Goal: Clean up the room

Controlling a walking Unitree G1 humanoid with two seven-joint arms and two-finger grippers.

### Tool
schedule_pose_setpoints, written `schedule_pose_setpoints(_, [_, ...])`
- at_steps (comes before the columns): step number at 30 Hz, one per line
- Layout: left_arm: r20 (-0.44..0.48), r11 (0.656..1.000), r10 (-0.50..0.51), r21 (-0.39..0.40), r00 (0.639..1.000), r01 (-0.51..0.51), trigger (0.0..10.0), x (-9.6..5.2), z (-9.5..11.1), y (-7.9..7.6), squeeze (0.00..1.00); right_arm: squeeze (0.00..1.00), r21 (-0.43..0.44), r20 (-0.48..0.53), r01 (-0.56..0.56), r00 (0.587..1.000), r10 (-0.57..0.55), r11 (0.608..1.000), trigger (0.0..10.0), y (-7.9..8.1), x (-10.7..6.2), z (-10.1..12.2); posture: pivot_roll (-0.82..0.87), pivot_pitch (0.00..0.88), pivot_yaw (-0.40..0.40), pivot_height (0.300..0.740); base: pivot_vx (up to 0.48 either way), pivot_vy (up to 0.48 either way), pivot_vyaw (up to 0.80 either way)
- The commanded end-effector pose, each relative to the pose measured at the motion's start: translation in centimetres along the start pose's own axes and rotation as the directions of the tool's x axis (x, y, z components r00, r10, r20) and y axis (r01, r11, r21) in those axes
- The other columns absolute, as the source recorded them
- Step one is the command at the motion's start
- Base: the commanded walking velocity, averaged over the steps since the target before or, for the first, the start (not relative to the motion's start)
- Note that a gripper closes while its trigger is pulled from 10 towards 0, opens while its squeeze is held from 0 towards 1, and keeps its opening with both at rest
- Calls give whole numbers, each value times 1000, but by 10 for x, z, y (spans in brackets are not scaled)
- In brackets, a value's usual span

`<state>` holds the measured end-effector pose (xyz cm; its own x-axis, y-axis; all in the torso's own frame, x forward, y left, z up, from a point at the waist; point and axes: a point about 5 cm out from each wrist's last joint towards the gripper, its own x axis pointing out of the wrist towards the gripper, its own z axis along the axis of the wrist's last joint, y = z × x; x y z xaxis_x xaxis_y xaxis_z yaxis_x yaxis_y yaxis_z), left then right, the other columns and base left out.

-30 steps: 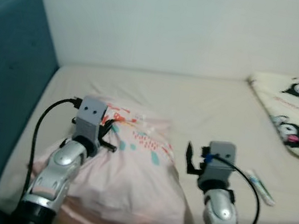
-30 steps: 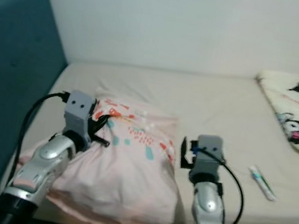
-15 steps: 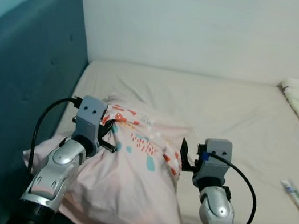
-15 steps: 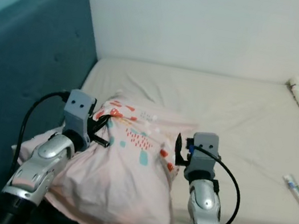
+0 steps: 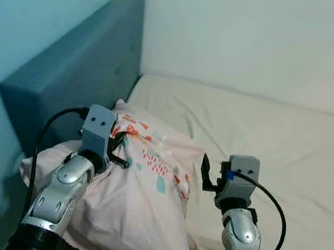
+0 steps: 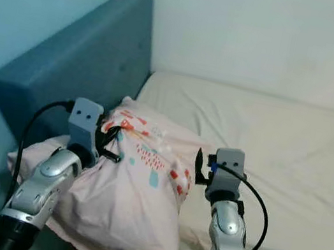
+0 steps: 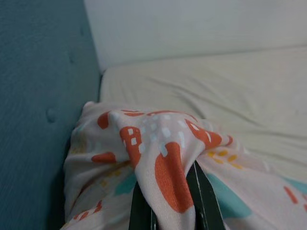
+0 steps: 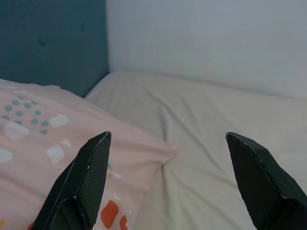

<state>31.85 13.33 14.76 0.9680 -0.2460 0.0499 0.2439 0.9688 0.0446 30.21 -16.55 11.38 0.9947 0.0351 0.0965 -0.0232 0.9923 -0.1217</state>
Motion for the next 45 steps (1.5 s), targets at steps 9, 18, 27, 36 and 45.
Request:
schedule_pose_setpoints(9, [90, 999, -41, 8, 995, 40, 10000, 3, 20, -11, 0, 0, 2, -15, 35, 999, -35, 999, 10000, -12, -3, -5, 28, 37, 18, 740, 0, 0, 0])
schedule_pose_setpoints(18, [97, 1000, 20, -9, 995, -19, 10000, 6, 21, -3, 0, 0, -8, -11, 38, 999, -38, 999, 10000, -14, -2, -4, 25, 46, 15, 740, 0, 0, 0])
schedule_pose_setpoints(27, [118, 999, 50, -12, 992, -49, 10000, 6, 24, 1, 0, 0, -38, -21, -24, 1000, 23, 999, 10000, -5, -3, -6, 26, 48, 9, 740, 319, 0, 526])
schedule_pose_setpoints(36, [122, 998, 60, -17, 991, -59, 10000, 6, 24, 4, 0, 0, -31, -47, -55, 997, 53, 998, 10000, -4, -2, -10, 26, 46, 8, 740, 389, 0, 0])
schedule_pose_setpoints(45, [110, 997, 74, -20, 991, -72, 10000, 5, 23, 7, 0, 0, -36, -48, -60, 997, 58, 998, 10000, -4, -2, -9, 27, 48, 5, 740, 369, 0, 0])
